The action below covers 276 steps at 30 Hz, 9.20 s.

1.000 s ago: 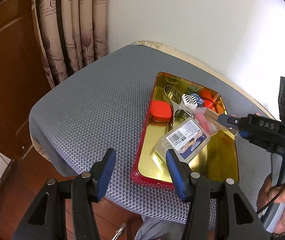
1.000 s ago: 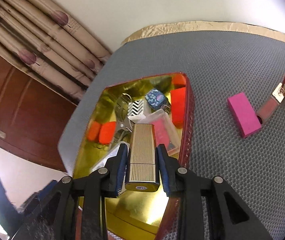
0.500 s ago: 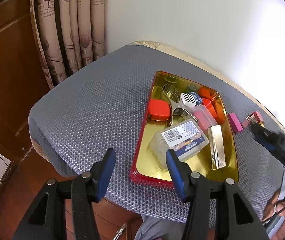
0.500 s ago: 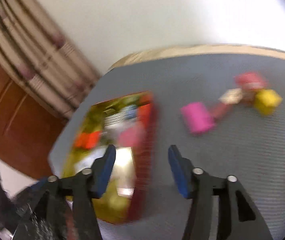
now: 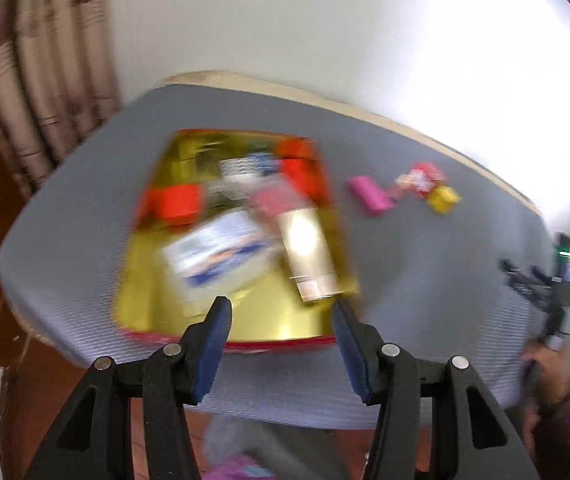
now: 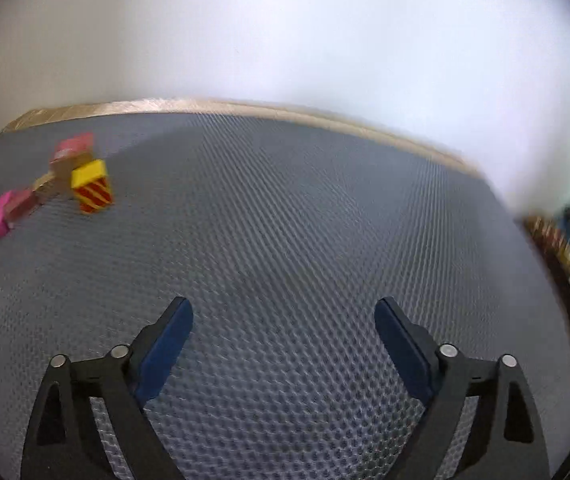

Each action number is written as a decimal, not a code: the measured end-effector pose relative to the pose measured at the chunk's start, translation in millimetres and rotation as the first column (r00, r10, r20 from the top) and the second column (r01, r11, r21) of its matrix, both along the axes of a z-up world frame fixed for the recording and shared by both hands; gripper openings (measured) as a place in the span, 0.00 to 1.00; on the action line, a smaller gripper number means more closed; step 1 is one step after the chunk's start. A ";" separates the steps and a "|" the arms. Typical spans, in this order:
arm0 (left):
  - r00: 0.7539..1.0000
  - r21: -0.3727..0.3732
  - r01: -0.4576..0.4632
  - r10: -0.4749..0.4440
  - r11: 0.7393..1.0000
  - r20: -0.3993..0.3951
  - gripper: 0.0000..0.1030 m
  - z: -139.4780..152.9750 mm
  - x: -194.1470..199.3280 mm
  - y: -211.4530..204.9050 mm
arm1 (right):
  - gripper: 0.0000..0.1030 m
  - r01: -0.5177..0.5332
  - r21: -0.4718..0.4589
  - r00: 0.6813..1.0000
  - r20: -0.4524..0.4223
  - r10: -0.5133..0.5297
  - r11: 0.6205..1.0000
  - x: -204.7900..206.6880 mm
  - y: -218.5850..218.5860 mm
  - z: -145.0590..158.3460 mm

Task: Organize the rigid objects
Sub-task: 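Move the left tool to the pink block and grasp it, then carry the pink block toward the tin with the left tool while the right tool grasps the lipstick, then release the pink block in the tin with the left tool while the right tool drops the lipstick in, then move the left tool to the red box and grasp it, then lift the red box with the left tool while the right tool grasps the yellow cube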

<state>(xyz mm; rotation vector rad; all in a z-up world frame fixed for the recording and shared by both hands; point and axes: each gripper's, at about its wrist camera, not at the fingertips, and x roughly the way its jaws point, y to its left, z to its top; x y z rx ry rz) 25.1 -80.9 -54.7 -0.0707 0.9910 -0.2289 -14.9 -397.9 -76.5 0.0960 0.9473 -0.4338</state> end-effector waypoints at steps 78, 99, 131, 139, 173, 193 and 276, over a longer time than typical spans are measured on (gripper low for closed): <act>0.953 -0.137 -0.299 0.288 0.944 -0.097 0.29 -14.0 21.0 86.3 | 0.87 -0.064 0.513 0.994 -0.041 0.099 0.856 165.2 151.0 11.8; 0.952 -0.125 -0.304 0.296 0.944 -0.083 0.29 -17.5 22.3 93.8 | 0.18 -0.069 0.542 0.984 -0.103 0.148 0.838 169.6 161.4 -8.4; 0.984 -0.147 -0.180 0.176 0.973 -0.038 0.34 4.9 37.5 70.1 | 0.18 -0.243 0.742 0.966 0.124 0.228 0.625 73.6 146.6 60.9; 0.847 0.003 -0.528 0.527 0.849 0.064 0.38 0.7 -24.0 148.0 | 0.18 -0.375 0.768 0.896 0.156 0.415 0.519 95.3 236.7 84.2; 0.858 0.060 -0.512 0.508 0.857 0.074 0.38 -19.1 -18.0 154.6 | 0.29 -0.381 0.787 0.864 0.118 0.489 0.485 124.0 324.6 50.1; 0.939 0.258 -0.333 0.293 0.907 0.180 0.38 -5.0 -26.4 50.9 | 0.76 0.022 0.026 0.999 -0.037 -0.021 0.999 -8.7 -24.0 -2.3; 0.934 -0.041 0.054 -0.065 0.998 -0.351 0.47 -78.3 199.2 -211.2 | 1.00 -0.089 0.221 0.996 0.011 0.089 0.971 -9.0 -66.6 -33.1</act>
